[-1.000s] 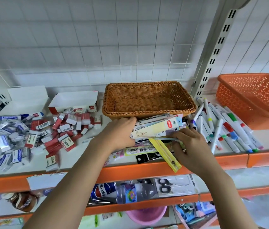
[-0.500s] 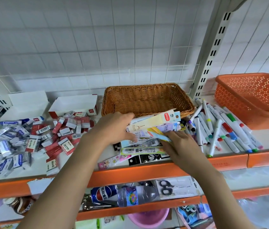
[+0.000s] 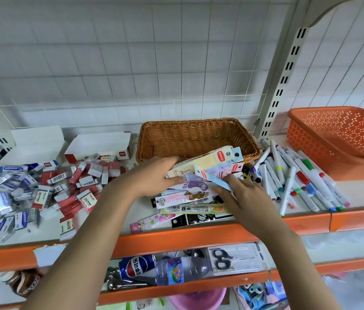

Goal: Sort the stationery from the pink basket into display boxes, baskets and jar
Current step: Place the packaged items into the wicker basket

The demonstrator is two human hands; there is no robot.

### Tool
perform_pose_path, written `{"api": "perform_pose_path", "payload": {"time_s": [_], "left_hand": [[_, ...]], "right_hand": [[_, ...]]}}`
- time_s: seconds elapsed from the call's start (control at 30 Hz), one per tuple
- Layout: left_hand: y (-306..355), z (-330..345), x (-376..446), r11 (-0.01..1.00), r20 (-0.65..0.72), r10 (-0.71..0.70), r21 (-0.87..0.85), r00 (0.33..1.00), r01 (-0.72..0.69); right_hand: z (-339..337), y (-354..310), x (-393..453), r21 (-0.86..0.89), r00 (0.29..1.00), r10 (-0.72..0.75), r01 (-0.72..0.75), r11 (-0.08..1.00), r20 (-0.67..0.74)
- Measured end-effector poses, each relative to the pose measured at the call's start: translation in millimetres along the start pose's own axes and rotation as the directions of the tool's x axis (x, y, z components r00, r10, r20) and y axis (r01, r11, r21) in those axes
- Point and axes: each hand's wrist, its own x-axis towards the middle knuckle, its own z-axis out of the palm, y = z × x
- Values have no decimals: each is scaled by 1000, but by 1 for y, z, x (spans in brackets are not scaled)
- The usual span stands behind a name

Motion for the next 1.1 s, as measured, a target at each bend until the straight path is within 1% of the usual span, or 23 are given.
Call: {"api": "perform_pose_path", "payload": {"time_s": [0.07, 0.13, 0.23, 0.33, 0.4, 0.53, 0.6, 0.77, 0.97, 1.03, 1.1], "left_hand": [[1, 0, -1, 1000, -14, 10, -17, 1000, -11], [3, -1, -1, 1000, -34, 17, -19, 999, -18], [4, -6, -2, 999, -70, 25, -37, 997, -27], [6, -12, -1, 998, -83, 16, -59, 996, -21], [9, -15, 0, 998, -74, 7, -58, 997, -11], [5, -21, -3, 997, -88, -1, -73, 996, -5], [1, -23, -7, 995, -120, -15, -98, 993, 3], [-3, -28, -12, 995, -246, -50, -97, 968, 27], [-5, -29, -12, 994, -304, -50, -108, 951, 17], [-3, -32, -11, 995, -323, -52, -103, 945, 20], [-1, -37, -11, 995, -345, -59, -99, 937, 27]], "right_hand": [[0, 1, -1, -24, 1000, -2, 2, 1000, 0], [1, 1, -2, -50, 999, -28, 27, 998, -35], [3, 0, -2, -57, 993, -99, 95, 994, -58], [3, -6, -1, -45, 991, -132, 131, 990, -21], [2, -8, 1, -77, 990, -144, 144, 987, 12], [1, -4, 4, -101, 990, -107, 116, 988, 90], [0, -3, 5, -87, 988, -99, 110, 990, 117], [5, -13, 13, -52, 976, -126, 137, 989, 175], [8, -20, 22, -119, 974, -128, 152, 981, 188], [8, -22, 26, -151, 958, -129, 172, 973, 257], [8, -22, 29, -151, 916, -93, 163, 975, 390]]}}
